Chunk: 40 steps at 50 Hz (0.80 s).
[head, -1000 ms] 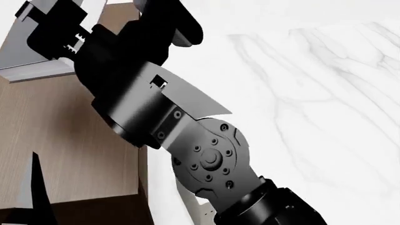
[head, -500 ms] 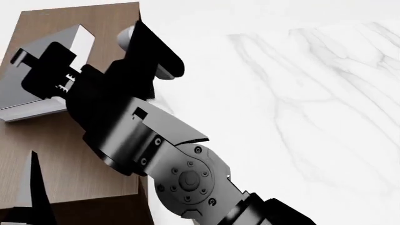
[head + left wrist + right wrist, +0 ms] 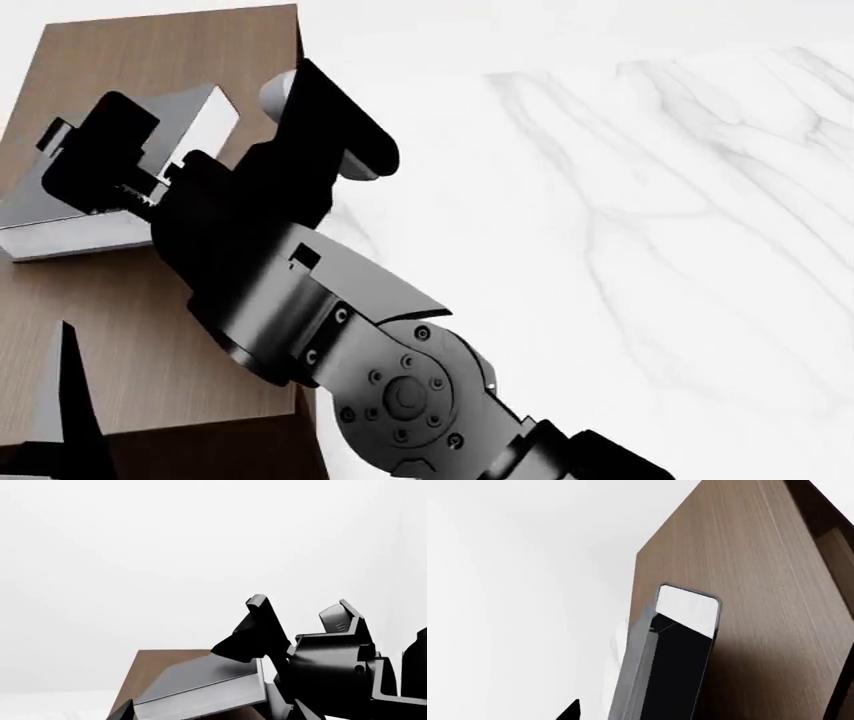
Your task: Pick up the book in the middle and place it on the cabinet shelf.
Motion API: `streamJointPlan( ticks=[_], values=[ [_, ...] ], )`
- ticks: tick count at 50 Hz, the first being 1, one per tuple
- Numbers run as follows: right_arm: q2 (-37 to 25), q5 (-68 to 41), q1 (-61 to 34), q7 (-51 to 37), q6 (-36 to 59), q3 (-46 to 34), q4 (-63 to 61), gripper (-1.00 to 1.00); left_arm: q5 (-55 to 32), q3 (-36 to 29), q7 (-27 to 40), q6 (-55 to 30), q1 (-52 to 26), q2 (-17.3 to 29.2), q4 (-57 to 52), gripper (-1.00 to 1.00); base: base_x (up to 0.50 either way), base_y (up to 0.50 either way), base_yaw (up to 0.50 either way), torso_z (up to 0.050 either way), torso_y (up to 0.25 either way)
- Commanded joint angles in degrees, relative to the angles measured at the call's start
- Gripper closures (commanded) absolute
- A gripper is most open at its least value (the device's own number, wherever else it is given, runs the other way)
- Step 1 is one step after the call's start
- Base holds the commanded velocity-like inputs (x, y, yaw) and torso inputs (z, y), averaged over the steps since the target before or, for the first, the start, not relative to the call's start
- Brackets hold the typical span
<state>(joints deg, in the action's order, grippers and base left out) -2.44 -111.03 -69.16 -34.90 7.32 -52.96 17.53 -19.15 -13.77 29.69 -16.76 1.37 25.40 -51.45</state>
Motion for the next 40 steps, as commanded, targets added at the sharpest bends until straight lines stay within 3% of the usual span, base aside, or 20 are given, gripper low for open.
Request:
streamJointPlan(
  ticks=[1,14,22,40],
  values=[
    [-0.91,0.86,-0.38,0.77,-0.23,-0.84,-0.65,-1.0,-0.2,-0.12,0.32,-0.02,-0.08,0.23,-0.13,-1.0,0.0,0.0,0.0,0.0,0.0],
    [-4.76,0.5,0.01,-0.86,-0.51,-0.28,-4.35,-1.0,-0.25,-0.34,0.48,0.27,-0.3,0.41,0.36,-1.0,0.0,0.0,0.0,0.0,0.001],
    [-11.9,0.74,3.0,-3.86,-2.14,1.9,-11.97,-1.0,0.01,-0.82,0.59,0.32,-0.41,0.5,0.32,-1.0,0.0,0.0,0.0,0.0,0.0],
    [-21.53,3.4,12.68,-5.09,-8.01,5.79,-24.43,-1.0,-0.11,-1.06,1.26,-0.24,-0.39,1.05,-0.41,-1.0,0.0,0.0,0.0,0.0,0.0]
  ],
)
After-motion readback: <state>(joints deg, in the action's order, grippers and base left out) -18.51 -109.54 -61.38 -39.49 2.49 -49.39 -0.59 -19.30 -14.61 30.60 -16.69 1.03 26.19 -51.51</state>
